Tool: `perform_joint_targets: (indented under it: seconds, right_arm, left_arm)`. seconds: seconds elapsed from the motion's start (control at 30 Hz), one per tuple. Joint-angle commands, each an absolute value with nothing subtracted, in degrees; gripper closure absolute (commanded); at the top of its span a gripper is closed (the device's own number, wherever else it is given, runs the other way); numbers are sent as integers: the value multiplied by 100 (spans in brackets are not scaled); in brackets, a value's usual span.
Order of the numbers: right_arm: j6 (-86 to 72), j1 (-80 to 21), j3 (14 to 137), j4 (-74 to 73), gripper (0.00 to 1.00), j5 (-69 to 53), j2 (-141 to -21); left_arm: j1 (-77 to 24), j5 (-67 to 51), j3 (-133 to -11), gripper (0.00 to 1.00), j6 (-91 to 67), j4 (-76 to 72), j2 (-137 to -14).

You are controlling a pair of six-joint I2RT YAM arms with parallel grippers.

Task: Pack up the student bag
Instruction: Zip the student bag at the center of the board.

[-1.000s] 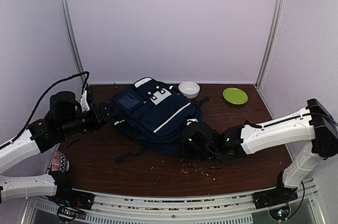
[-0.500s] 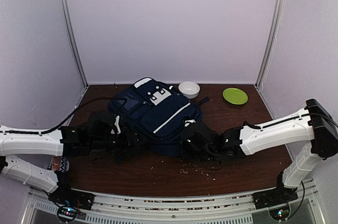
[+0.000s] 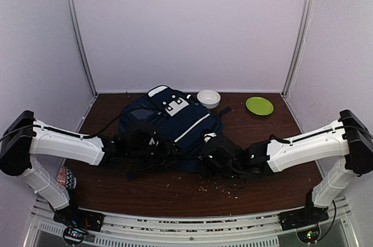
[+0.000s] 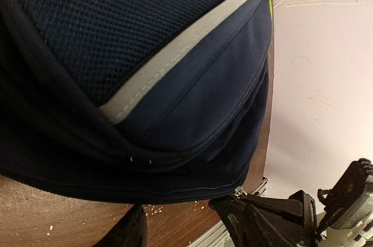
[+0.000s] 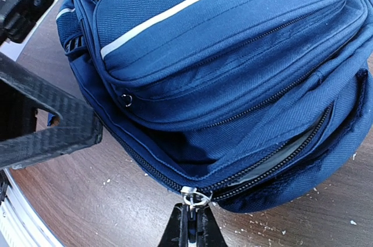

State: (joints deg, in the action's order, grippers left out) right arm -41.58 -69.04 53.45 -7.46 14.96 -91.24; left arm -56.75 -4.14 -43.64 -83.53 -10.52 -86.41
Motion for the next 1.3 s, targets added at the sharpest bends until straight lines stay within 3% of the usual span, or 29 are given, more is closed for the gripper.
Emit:
perform_joint_targets:
  seconds: [0.0, 0.17, 0.33, 0.53, 0.67, 0.73, 0.77, 1.27]
  right_arm:
    - [-4034, -7054, 5261, -529, 100, 1294, -8795]
    - [-3972, -7103, 5266, -507, 100, 1287, -8793]
    - [-3908, -7227, 5359, -600, 100, 1337, -8820]
    - [-3822, -7361, 5403, -853, 100, 1427, -8725]
    - [-3759, -7445, 5457, -1039, 100, 1465, -8663]
    - [-3744, -7469, 5457, -1129, 100, 1515, -8639]
    - [-3746, -7484, 5451, -1174, 100, 1546, -8613]
    - [-4228, -7343, 5315, -2413, 100, 2977, -8355]
  left_arm:
    - [-5721, -631, -4423, 9, -8509, -1487, -8812]
    - [-5739, -731, -4414, 15, -8532, -1647, -9063]
    - [-5619, -703, -4489, 33, -8431, -1655, -9310]
    - [-5449, -611, -4456, 41, -8311, -1641, -9255]
    - [-5376, -647, -4489, 73, -8133, -1516, -9255]
    - [-5341, -670, -4424, 95, -8119, -1547, -9236]
    - [-5324, -664, -4381, 100, -8115, -1569, -9212]
    - [-5151, -222, -3603, 100, -7835, -1146, -8034]
